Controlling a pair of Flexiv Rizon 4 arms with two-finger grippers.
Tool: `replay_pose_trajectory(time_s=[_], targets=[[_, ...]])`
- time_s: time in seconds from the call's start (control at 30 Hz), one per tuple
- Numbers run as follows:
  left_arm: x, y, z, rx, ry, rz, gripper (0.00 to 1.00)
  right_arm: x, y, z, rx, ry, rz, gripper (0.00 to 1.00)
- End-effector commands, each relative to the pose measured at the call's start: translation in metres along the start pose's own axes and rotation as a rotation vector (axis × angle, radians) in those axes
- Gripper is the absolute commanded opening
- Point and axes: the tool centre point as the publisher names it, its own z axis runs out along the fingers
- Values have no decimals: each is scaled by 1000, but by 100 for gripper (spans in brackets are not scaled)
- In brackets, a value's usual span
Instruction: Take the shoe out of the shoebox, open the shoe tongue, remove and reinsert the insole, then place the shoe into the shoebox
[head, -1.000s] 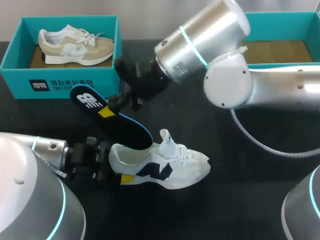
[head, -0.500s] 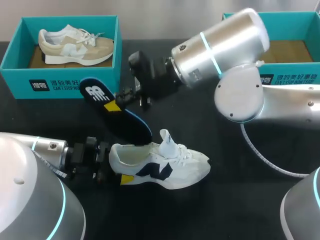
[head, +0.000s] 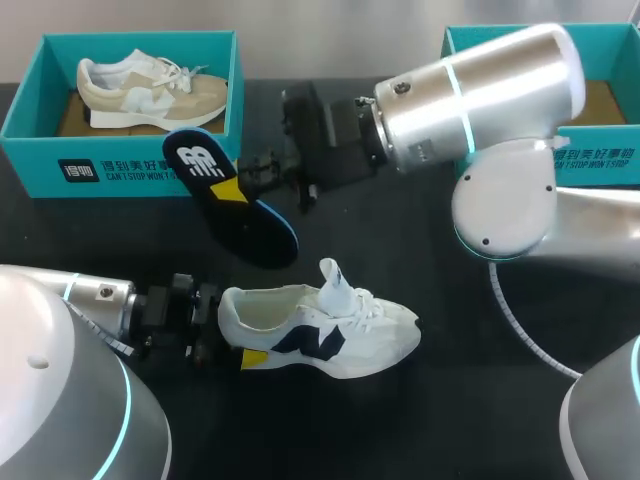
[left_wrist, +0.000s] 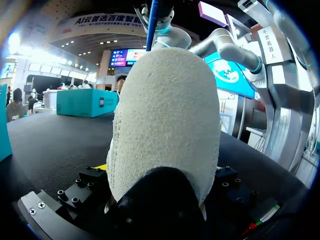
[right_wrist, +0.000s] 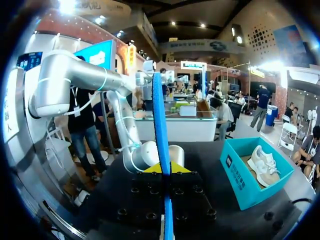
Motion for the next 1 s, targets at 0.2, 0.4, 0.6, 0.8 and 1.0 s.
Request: replay_pose_trajectory(time_s=[0.2, 0.4, 0.6, 0.8, 1.0], targets=[[-2, 4, 2, -1, -2, 0, 0, 1, 0, -2, 3, -2, 0, 0], [-2, 4, 2, -1, -2, 0, 0, 1, 0, -2, 3, -2, 0, 0], [-2, 4, 2, -1, -2, 0, 0, 20, 21, -42, -78, -18, 20, 0], [-2, 4, 2, -1, -2, 0, 0, 47, 42, -92, -161, -25, 35, 0], [-2, 4, 2, -1, -2, 0, 0, 47, 42, -92, -161, -25, 35, 0]])
